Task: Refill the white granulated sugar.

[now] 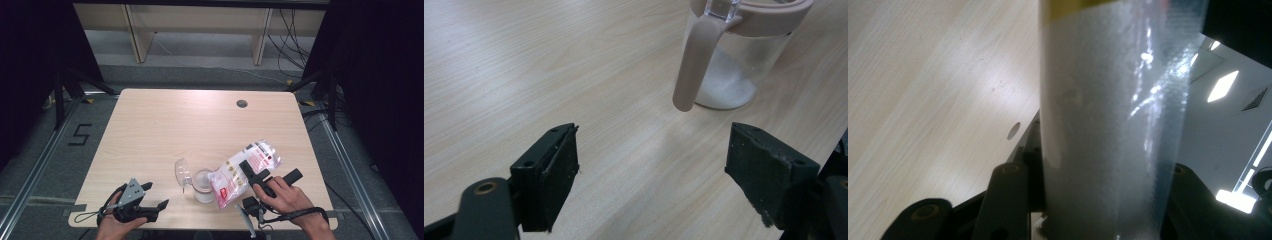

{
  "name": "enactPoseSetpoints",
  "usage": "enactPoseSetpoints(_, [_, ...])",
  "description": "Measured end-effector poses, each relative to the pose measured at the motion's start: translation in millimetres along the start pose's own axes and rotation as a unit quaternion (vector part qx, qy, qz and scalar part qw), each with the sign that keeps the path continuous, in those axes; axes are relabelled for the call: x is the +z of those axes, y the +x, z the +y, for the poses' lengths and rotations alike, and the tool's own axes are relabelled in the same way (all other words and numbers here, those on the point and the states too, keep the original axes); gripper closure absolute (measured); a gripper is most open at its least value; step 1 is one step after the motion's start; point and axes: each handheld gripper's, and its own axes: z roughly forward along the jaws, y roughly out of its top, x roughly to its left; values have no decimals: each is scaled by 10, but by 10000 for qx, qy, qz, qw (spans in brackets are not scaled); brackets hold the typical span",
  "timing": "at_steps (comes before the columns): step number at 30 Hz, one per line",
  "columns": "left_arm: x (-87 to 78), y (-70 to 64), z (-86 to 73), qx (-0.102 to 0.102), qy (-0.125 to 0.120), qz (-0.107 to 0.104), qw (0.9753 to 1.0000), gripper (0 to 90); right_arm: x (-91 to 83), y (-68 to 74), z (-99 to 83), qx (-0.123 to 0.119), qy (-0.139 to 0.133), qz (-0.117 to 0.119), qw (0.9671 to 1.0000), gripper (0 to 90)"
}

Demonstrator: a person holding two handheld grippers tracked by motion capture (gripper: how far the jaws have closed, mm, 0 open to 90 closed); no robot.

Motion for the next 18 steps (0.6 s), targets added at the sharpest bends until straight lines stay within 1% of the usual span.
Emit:
enactPoseSetpoints(2, [-1, -3, 0, -11, 13, 5, 10000, 204, 5, 12, 6, 86, -16, -26, 10000, 650])
enactPoseSetpoints(3, [0, -1, 0, -12, 3, -14, 10000, 204, 5, 13, 5, 91, -22, -28, 10000, 651])
enactPoseSetpoints(4, [-2, -3, 1, -11, 13, 11, 10000, 204, 5, 14, 3, 101, -26, -26, 9999, 652])
enactPoseSetpoints(8, [-5, 6, 1, 29, 40, 11, 10000, 204, 4, 9, -1, 82, -37, -27, 10000, 655])
enactPoseSetpoints(9, [-2, -2, 1, -9, 14, 14, 10000, 204, 3, 10, -2, 76, -36, -34, 10000, 656])
enactPoseSetpoints(18, [-1, 3, 1, -14, -5, -11, 10000, 204, -9, 12, -11, 115, -29, -40, 9999, 667])
